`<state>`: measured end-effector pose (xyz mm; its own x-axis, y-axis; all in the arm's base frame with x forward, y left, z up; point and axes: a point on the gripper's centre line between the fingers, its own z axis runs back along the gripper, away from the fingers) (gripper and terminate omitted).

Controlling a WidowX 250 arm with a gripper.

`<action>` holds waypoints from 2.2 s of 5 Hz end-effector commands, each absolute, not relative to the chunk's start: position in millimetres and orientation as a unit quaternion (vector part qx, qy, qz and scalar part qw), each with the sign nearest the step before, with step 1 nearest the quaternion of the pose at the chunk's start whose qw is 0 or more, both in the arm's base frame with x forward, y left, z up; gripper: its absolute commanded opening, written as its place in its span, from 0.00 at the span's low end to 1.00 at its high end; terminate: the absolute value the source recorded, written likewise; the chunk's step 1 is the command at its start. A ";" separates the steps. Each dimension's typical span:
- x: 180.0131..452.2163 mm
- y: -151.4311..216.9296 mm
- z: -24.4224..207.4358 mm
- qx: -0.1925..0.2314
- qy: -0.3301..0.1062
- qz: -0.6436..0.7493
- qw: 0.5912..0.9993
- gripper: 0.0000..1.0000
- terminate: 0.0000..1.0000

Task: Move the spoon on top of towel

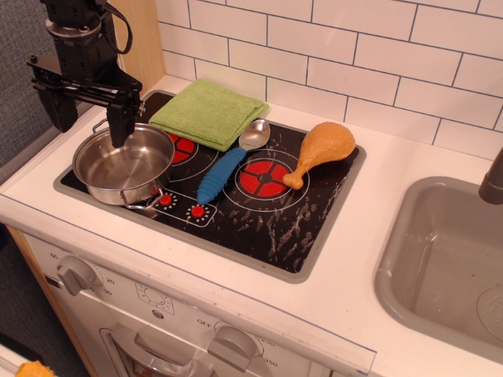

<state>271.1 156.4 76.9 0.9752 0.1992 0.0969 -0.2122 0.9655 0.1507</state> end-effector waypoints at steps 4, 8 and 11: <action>309.9 70.7 73.5 0.049 -0.050 0.006 0.998 1.00 0.00; 335.6 60.5 33.0 0.004 0.008 0.018 1.000 1.00 0.00; 336.5 62.1 20.5 0.010 0.038 0.031 0.999 0.00 0.00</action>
<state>331.5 60.1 9.3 0.9917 0.0558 -0.1155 -0.0542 0.9984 0.0167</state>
